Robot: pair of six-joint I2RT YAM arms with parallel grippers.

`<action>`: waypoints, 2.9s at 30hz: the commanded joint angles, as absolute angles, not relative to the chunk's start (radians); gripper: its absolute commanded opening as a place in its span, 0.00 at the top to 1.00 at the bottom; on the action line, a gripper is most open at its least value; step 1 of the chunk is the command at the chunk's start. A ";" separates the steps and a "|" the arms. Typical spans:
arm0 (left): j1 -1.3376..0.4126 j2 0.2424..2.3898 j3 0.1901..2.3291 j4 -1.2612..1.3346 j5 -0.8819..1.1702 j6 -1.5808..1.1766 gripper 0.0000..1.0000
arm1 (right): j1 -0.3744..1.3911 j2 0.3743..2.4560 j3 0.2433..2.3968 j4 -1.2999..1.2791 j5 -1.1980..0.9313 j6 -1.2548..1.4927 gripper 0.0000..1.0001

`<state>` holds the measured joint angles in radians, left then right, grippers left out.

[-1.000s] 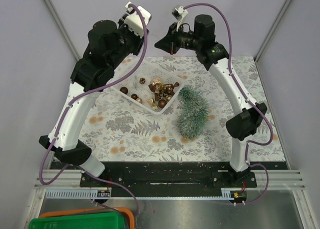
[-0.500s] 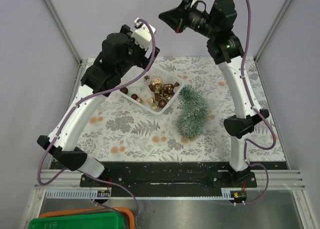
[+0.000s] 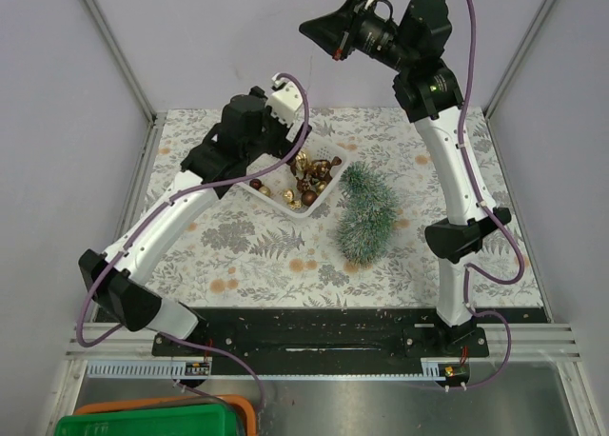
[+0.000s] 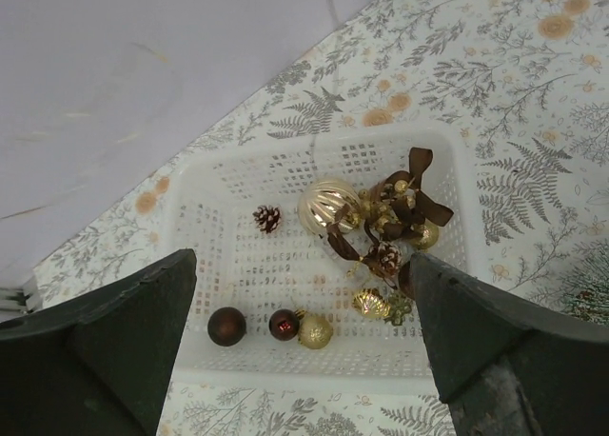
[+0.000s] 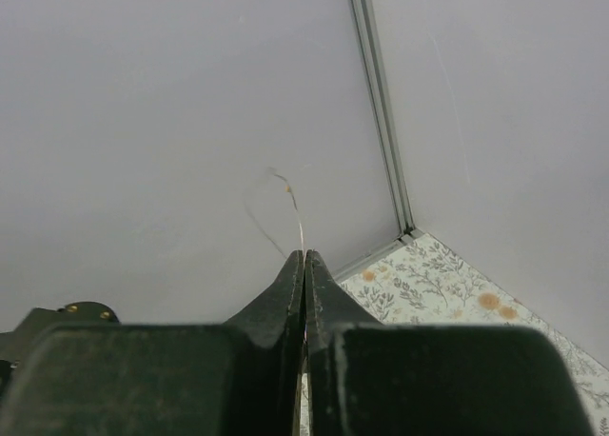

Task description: Decorate the small christmas tree

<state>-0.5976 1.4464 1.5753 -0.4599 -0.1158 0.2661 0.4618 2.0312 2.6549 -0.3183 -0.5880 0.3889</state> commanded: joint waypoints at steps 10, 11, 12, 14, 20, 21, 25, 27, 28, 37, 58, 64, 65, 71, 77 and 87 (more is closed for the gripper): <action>-0.532 1.626 1.626 -0.210 -0.012 0.212 0.11 | 0.476 1.953 2.563 -0.229 -0.637 0.428 1.00; -0.523 1.635 1.634 -0.209 -0.005 0.206 0.19 | 0.476 1.950 2.559 -0.229 -0.631 0.425 1.00; -0.515 1.646 1.641 -0.207 -0.005 0.201 0.29 | 0.476 1.944 2.554 -0.227 -0.630 0.426 1.00; -0.493 1.648 1.646 -0.209 0.047 0.190 0.60 | 0.476 1.931 2.545 -0.222 -0.629 0.422 1.00; -0.479 1.568 1.605 -0.238 0.015 0.253 0.93 | 0.474 1.904 2.536 -0.230 -0.589 0.396 1.00; -0.479 1.546 1.602 -0.244 0.009 0.267 0.94 | 0.474 1.901 2.536 -0.233 -0.583 0.393 1.00; -0.479 1.485 1.614 -0.288 0.005 0.298 0.96 | 0.472 1.878 2.507 -0.236 -0.558 0.391 1.00; -0.479 1.459 1.615 -0.304 0.003 0.299 0.96 | 0.472 1.861 2.481 -0.233 -0.545 0.385 1.00; -0.479 1.445 1.620 -0.310 0.003 0.301 0.96 | 0.471 1.853 2.473 -0.233 -0.535 0.385 1.00; -0.488 1.371 1.692 -0.483 0.124 0.276 0.96 | 0.463 1.752 2.321 -0.248 -0.434 0.307 1.00; -0.583 1.209 1.536 -0.756 0.308 0.183 0.90 | 0.437 1.551 1.922 -0.183 -0.216 0.104 1.00; -0.624 1.209 1.307 -0.678 0.374 0.126 0.79 | 0.436 1.520 1.842 -0.170 -0.192 0.098 1.00; -0.624 1.218 1.298 -0.666 0.383 0.118 0.75 | 0.434 1.513 1.820 -0.166 -0.186 0.098 1.00; -0.626 1.266 1.285 -0.598 0.358 0.094 0.39 | 0.417 1.482 1.710 -0.143 -0.155 0.098 1.00; -0.624 1.269 1.370 -0.591 0.239 0.115 0.26 | 0.374 1.476 1.671 -0.129 -0.147 0.106 1.00; -0.607 1.272 1.428 -0.595 0.222 0.115 0.24 | 0.282 1.451 1.501 -0.054 0.027 0.118 1.00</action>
